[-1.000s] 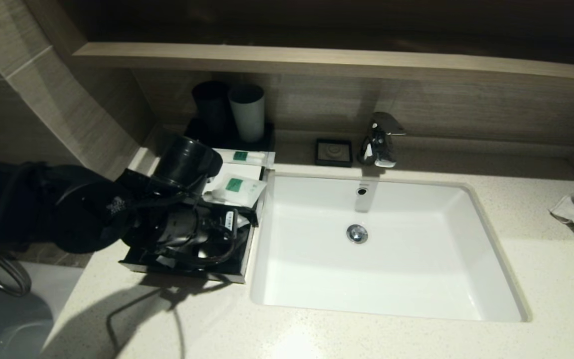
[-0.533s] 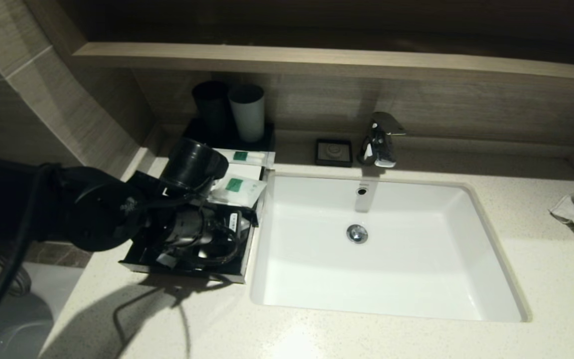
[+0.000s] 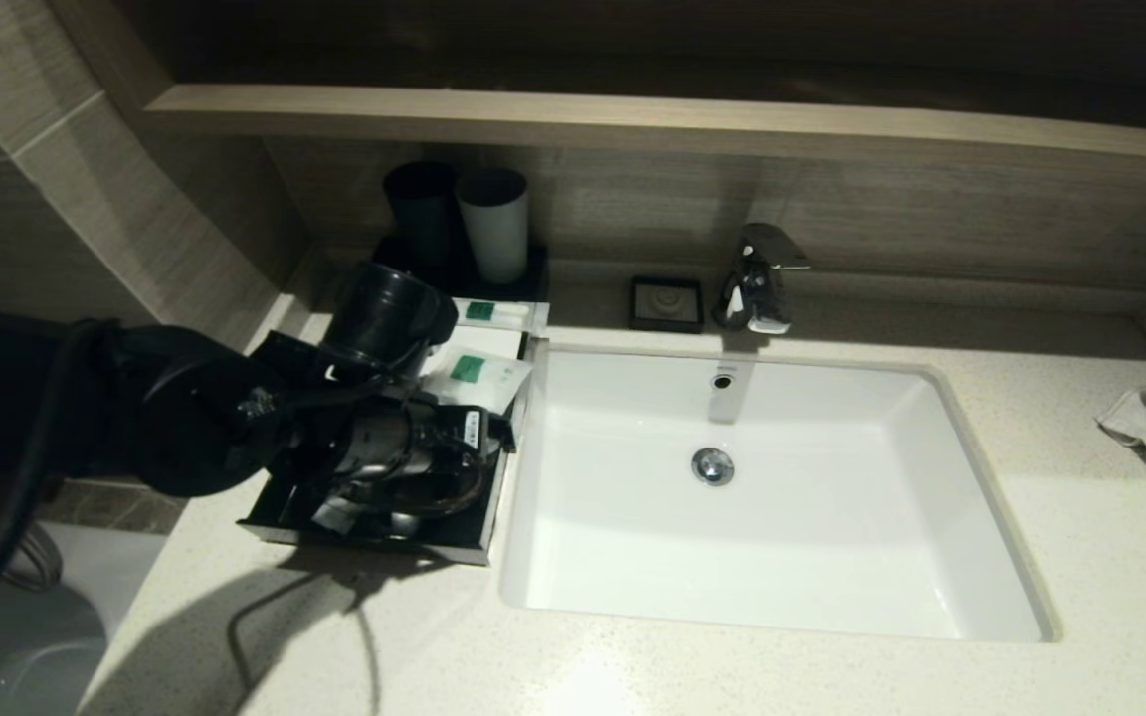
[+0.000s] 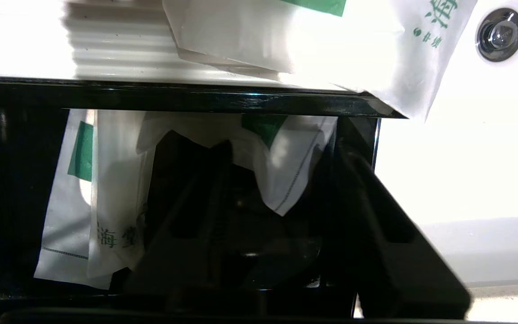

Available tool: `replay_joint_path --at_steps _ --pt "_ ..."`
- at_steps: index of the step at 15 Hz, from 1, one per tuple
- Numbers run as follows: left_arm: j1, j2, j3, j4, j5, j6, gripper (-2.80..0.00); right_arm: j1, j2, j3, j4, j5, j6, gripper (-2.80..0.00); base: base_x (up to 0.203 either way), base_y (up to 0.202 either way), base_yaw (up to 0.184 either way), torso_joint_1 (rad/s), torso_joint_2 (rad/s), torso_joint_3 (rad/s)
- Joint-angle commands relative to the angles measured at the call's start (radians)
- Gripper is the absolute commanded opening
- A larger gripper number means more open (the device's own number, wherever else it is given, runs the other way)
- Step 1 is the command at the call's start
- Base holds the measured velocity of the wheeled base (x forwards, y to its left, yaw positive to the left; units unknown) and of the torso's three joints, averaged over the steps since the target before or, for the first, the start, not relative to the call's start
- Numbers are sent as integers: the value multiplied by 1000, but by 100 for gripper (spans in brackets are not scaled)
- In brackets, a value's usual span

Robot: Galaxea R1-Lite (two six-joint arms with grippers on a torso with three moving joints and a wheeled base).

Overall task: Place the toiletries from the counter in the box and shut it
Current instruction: Place the bathroom toiletry into the drawer, then pick up the bathroom toiletry

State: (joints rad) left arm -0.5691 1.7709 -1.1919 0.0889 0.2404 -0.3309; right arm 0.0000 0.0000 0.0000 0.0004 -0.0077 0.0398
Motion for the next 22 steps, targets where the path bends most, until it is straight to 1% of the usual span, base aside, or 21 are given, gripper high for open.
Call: replay_joint_path --at_steps 1,5,11,14,15,18,22 --pt "0 -7 7 2 3 -4 0 0 2 0 0 0 0 -280 0 0 0 0 0 0" --pt "-2 -53 12 2 5 -11 0 0 2 0 0 0 0 -280 0 0 0 0 0 0" --pt "-36 -175 51 10 11 -7 0 0 2 0 0 0 0 -280 0 0 0 0 0 0" --pt "-38 -187 34 9 16 -3 0 0 2 0 0 0 0 -280 0 0 0 0 0 0" --pt "-38 -184 24 9 16 -2 -280 0 2 0 0 0 0 -280 0 0 0 0 0 0" --pt "-38 -162 9 0 14 0 -280 0 2 0 0 0 0 -280 0 0 0 0 0 0" --pt "-37 -120 -43 0 15 1 -280 0 2 0 0 0 0 -280 0 0 0 0 0 0"
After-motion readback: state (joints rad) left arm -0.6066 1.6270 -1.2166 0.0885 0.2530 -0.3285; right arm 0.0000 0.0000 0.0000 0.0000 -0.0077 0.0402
